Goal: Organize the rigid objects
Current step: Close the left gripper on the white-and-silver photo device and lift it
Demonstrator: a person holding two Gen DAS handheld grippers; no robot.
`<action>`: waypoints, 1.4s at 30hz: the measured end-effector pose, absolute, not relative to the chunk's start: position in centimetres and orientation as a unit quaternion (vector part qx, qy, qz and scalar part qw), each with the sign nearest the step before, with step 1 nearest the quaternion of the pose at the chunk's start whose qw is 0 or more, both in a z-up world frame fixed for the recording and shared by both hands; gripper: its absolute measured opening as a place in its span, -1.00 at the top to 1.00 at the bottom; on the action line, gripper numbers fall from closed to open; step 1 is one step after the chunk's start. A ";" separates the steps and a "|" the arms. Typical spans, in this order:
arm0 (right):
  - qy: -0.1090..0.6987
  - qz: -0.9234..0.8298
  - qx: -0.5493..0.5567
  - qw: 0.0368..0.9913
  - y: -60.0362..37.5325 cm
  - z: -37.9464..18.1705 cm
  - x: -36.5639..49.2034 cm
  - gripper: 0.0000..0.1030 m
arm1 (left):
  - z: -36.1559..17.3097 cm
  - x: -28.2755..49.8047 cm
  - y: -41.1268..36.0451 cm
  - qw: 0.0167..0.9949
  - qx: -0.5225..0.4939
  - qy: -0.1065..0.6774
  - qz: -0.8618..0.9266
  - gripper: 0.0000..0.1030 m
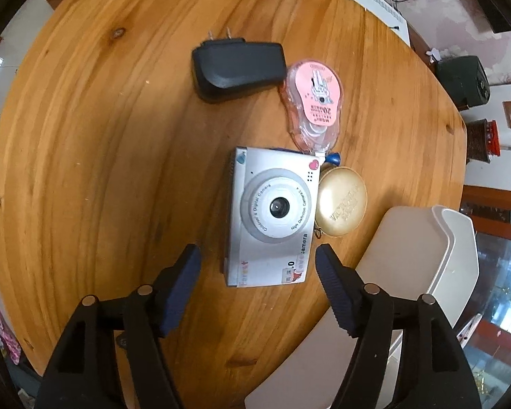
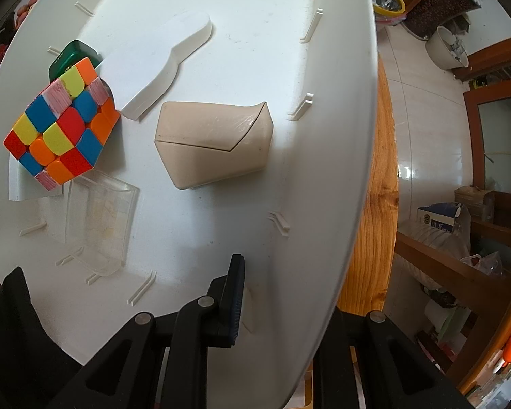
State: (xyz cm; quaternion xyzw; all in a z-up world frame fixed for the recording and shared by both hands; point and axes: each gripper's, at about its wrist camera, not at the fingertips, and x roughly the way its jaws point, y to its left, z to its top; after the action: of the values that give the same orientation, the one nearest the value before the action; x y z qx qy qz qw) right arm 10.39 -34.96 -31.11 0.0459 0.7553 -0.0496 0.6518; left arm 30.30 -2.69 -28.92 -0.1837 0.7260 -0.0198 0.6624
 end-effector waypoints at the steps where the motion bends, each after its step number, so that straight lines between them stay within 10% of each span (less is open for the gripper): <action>1: 0.755 -0.050 0.046 0.652 -35.0 -31.1 10.4 0.62 | -29.1 30.5 -2.9 0.660 -0.185 0.728 -0.021 -0.51; 26: 0.753 -0.053 0.052 0.654 -35.3 -31.0 10.3 0.62 | -31.6 32.5 -8.4 0.633 -0.106 0.767 0.020 -0.57; 42: 0.751 -0.051 0.049 0.656 -35.2 -31.0 10.2 0.62 | -31.8 32.5 -9.1 0.625 -0.085 0.775 0.022 -0.20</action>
State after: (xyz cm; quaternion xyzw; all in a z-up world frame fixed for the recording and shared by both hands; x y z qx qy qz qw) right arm 10.16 -35.24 -31.02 0.0490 0.7513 -0.0509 0.6562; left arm 32.49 -9.08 -31.79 -0.0849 0.7753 0.0224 0.6254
